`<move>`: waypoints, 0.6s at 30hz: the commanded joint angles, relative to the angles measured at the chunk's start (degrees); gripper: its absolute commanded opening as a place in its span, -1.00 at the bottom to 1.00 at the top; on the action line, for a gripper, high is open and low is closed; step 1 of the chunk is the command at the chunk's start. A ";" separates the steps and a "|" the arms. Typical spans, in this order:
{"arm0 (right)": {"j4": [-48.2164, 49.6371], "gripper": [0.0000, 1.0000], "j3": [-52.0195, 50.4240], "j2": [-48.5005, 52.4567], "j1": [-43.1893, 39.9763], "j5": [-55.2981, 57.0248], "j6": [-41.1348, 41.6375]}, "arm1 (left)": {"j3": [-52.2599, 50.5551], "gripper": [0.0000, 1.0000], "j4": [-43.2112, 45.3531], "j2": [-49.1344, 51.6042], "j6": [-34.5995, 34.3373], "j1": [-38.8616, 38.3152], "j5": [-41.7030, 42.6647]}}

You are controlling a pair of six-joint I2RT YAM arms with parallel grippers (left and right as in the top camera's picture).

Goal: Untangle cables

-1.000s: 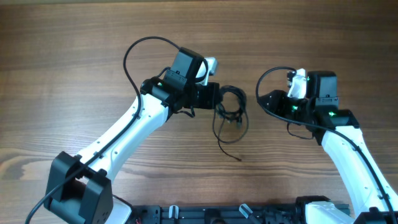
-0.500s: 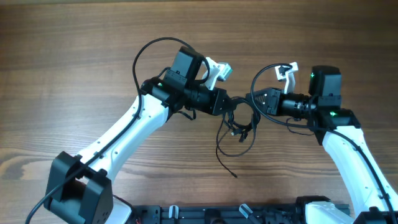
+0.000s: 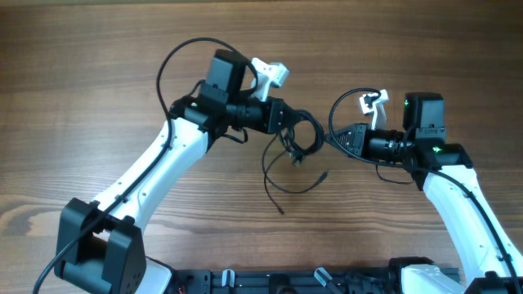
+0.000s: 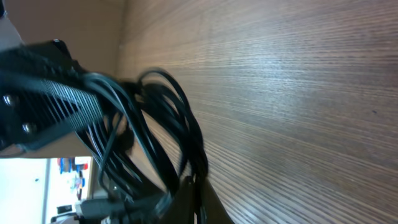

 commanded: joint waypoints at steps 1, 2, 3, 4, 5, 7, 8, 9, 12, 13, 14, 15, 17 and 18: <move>-0.42 -0.92 0.24 0.22 0.33 2.82 -0.87 | 0.48 -0.92 -0.11 -0.37 -1.14 0.48 3.72; -0.42 -0.78 0.24 0.22 0.33 4.33 -0.15 | 0.48 -0.92 -0.09 -0.37 -0.83 0.48 5.68; -0.50 -0.36 0.24 0.22 0.33 6.08 1.14 | 0.48 -0.92 -0.09 -0.37 0.13 0.48 8.28; -0.48 -0.15 0.24 0.22 0.33 7.72 2.25 | 0.48 -0.92 -0.09 -0.37 1.42 0.48 11.04; -0.37 -0.11 0.24 0.22 0.33 8.13 2.23 | 0.48 -0.92 -0.09 -0.37 2.16 0.48 12.87; -0.33 -0.10 0.24 0.22 0.33 8.20 2.21 | 0.48 -0.92 -0.07 -0.37 2.58 0.50 14.32; -0.33 -0.10 0.24 0.22 0.33 8.17 2.21 | 0.48 -0.92 -0.07 -0.37 2.58 0.50 14.29; -0.35 -0.14 0.24 0.22 0.33 8.07 2.21 | 0.48 -0.92 -0.07 -0.37 2.58 0.48 14.29; -0.11 -0.17 0.24 0.22 0.33 4.55 1.75 | 0.48 -0.92 -0.07 -0.37 2.56 0.48 14.67; 0.04 -0.17 0.24 0.22 0.33 3.74 1.75 | 0.48 -0.92 0.15 -0.37 2.60 0.48 15.87; 0.35 -0.17 0.24 0.22 0.33 3.39 1.79 | 0.48 -0.92 0.39 -0.37 2.80 0.48 16.96; 0.50 -0.19 0.24 0.22 0.33 3.21 1.81 | 0.48 -0.92 0.59 -0.37 2.80 0.48 17.31; 1.09 -0.21 0.24 0.22 0.33 1.20 1.81 | 0.48 -0.92 0.57 -0.37 2.80 0.48 17.27; 1.73 -0.21 0.24 0.22 0.33 -1.09 1.77 | 0.48 -0.92 0.57 -0.37 2.78 0.48 17.05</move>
